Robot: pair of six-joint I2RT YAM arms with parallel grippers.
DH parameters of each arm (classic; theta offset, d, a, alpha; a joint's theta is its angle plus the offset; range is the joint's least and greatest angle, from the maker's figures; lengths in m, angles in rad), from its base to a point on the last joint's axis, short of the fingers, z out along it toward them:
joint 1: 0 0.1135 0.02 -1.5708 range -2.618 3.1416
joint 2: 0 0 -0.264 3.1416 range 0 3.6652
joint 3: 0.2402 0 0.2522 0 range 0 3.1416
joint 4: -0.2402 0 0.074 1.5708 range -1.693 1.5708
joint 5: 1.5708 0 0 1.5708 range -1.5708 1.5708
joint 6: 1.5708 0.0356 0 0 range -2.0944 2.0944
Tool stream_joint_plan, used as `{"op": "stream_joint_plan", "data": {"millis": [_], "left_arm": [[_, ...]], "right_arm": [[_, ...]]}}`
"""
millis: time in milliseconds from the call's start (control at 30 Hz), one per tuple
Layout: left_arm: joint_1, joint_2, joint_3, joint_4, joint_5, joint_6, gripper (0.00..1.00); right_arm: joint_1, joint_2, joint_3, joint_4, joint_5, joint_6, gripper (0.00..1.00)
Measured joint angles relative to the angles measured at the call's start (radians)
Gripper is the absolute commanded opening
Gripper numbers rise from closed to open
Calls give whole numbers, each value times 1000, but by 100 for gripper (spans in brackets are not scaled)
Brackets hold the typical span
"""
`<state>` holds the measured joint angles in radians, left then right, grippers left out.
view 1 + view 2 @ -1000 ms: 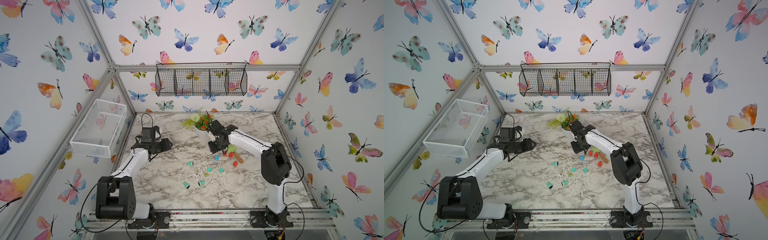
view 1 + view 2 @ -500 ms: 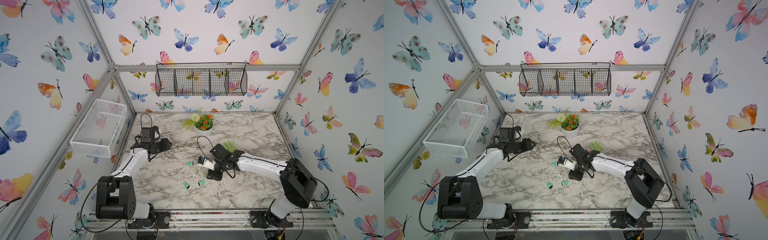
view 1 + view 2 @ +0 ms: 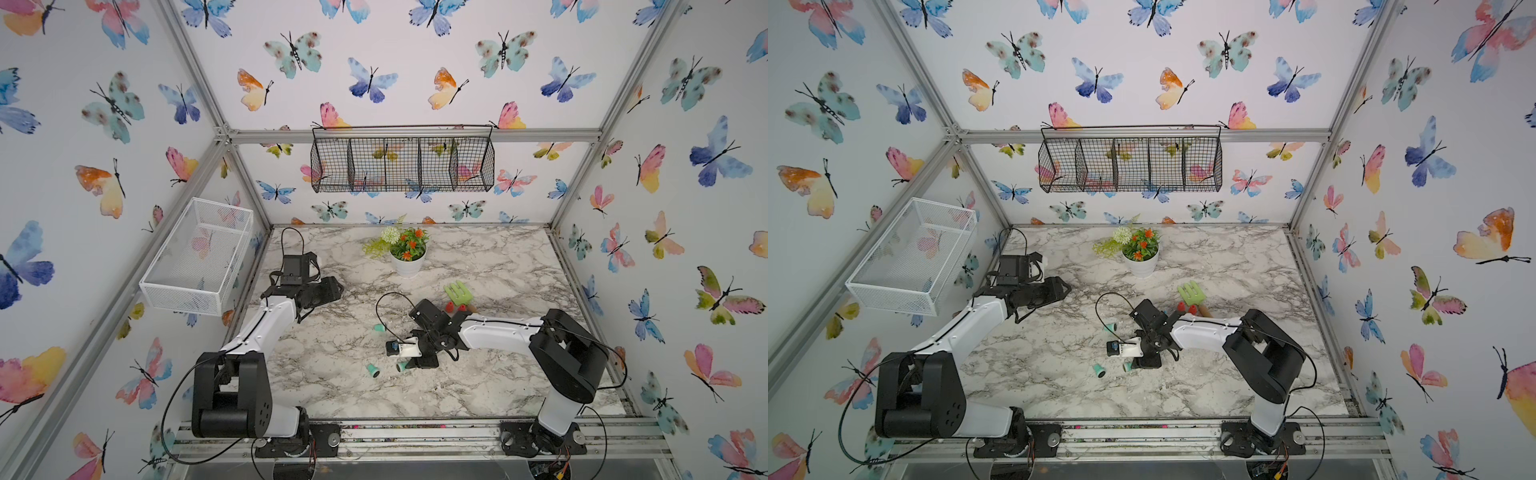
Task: Close the stamp cap
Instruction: Pick up the stamp from the center of the board.
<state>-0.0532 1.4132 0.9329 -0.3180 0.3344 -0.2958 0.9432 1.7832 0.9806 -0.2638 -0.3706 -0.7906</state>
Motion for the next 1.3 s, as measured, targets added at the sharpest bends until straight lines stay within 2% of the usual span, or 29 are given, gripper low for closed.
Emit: {"op": "stream_joint_plan", "data": {"millis": [567, 833, 933, 1133, 1300], "left_arm": [[1, 10, 0, 0, 2, -12, 56], [-24, -12, -24, -1, 91, -90, 56], [-103, -52, -46, 0, 145, -136, 57], [-357, -104, -31, 28, 221, -223, 61], [-471, -103, -2, 39, 265, -272, 71]], "right_arm": [[8, 11, -52, 108, -31, -18, 23], [8, -51, -126, 193, -7, 117, 12], [8, -122, -159, 250, 25, 204, 9], [8, -296, -202, 372, 112, 338, 4], [8, -412, -222, 426, 193, 394, 2]]}}
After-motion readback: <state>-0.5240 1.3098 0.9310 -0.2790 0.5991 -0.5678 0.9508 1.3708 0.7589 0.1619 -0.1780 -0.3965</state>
